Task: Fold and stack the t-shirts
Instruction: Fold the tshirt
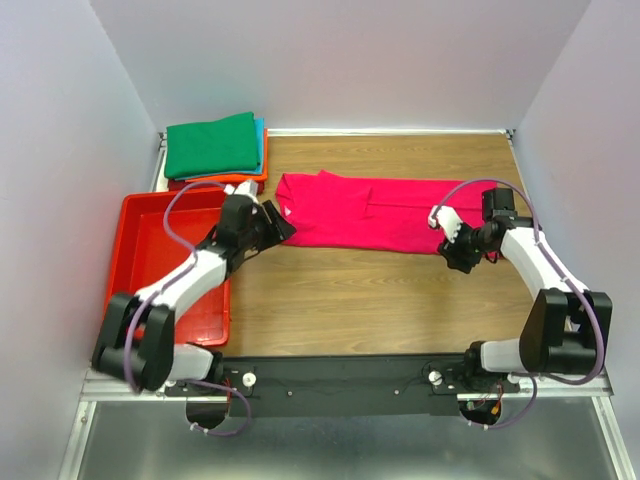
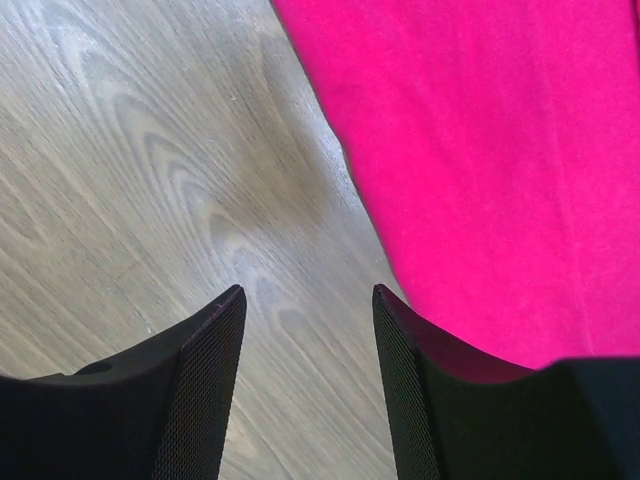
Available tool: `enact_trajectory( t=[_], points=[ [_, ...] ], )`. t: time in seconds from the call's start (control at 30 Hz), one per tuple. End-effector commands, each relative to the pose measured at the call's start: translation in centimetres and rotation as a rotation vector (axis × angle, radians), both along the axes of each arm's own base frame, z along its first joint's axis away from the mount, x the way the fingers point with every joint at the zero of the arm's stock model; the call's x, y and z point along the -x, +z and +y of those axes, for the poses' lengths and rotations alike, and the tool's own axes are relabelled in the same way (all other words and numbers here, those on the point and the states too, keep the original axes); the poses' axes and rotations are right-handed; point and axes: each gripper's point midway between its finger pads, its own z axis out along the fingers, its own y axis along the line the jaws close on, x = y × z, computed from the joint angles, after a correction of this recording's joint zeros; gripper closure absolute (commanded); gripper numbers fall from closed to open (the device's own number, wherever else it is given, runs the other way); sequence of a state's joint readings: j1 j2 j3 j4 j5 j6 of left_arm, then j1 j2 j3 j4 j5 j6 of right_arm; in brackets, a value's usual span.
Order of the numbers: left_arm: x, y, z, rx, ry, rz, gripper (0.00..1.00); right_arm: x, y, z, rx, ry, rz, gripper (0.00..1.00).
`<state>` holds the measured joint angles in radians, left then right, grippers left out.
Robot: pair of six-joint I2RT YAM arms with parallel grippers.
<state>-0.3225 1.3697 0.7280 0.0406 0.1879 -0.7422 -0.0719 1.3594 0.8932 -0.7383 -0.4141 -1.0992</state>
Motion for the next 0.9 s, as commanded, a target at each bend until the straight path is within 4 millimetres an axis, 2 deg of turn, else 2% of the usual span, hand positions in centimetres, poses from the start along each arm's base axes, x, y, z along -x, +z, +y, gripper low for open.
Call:
enact_trajectory(
  t=[0.0,0.03,0.1,0.2,0.23,0.27,0.3,0.33,0.37,0.4,0.47,0.53,0.57,0.63,0.67,0.73,0.87],
  points=[
    [3.0,3.3,-0.5,0.164,-0.012,-0.100,0.05,-0.6,-0.2,0.7,-0.047,-0.013,0.007,0.39],
    [2.9,4.3,-0.4,0.179,-0.003,-0.126,0.02,-0.6,-0.4,0.8,-0.050,-0.011,0.011,0.38],
    [3.0,3.7,-0.3,0.181,0.008,-0.119,0.02,-0.9,-0.7,0.7,-0.048,-0.014,0.017,0.38],
    [0.7,4.3,-0.6,0.149,0.016,-0.123,0.02,-1.5,-1.0,0.7,-0.053,-0.025,0.028,0.38],
    [0.5,3.1,-0.7,0.133,0.013,-0.098,0.02,-1.7,-0.9,0.7,-0.054,-0.027,0.025,0.38],
    [-0.7,4.2,-1.0,0.132,0.007,-0.126,0.02,-1.7,-1.0,0.7,-0.054,-0.029,0.025,0.38],
    [-1.4,4.1,-1.1,0.110,0.000,-0.129,0.02,-1.9,-0.9,0.6,-0.053,-0.032,0.023,0.38],
    [-2.1,2.8,-1.2,0.078,-0.009,-0.102,0.02,-2.0,-0.9,0.6,-0.052,-0.039,0.021,0.38],
    [-3.1,3.5,-1.4,0.053,-0.035,-0.130,0.02,-2.1,-0.8,0.5,-0.048,-0.042,0.019,0.38],
    [-3.3,2.3,-1.7,0.028,-0.064,-0.109,0.02,-2.1,-0.9,0.3,-0.038,-0.047,0.019,0.38],
    [-3.7,1.9,-1.4,-0.026,-0.087,-0.129,0.02,-2.0,-1.1,-0.1,-0.018,-0.056,0.018,0.38],
    [-3.3,2.1,-1.3,-0.036,-0.106,-0.147,0.02,-1.9,-1.4,-0.4,-0.002,-0.056,0.022,0.38],
    [-2.6,1.3,-1.2,-0.038,-0.116,-0.137,0.03,-1.6,-1.8,-0.5,0.007,-0.049,0.030,0.39],
    [-1.8,2.5,-1.7,0.014,-0.126,-0.168,0.05,-1.4,-2.3,-0.7,0.035,-0.004,0.020,0.39],
    [-1.0,1.6,-1.7,0.026,-0.125,-0.151,0.05,-1.2,-2.6,-0.7,0.039,0.011,0.020,0.39],
    [-0.2,1.8,-2.5,0.089,-0.122,-0.146,0.06,-1.6,-2.6,-0.8,0.042,0.021,-0.001,0.40],
    [0.9,-1.2,-2.4,0.145,-0.050,-0.040,0.05,-2.8,-2.4,-0.5,0.018,0.001,0.002,0.41]
  ],
)
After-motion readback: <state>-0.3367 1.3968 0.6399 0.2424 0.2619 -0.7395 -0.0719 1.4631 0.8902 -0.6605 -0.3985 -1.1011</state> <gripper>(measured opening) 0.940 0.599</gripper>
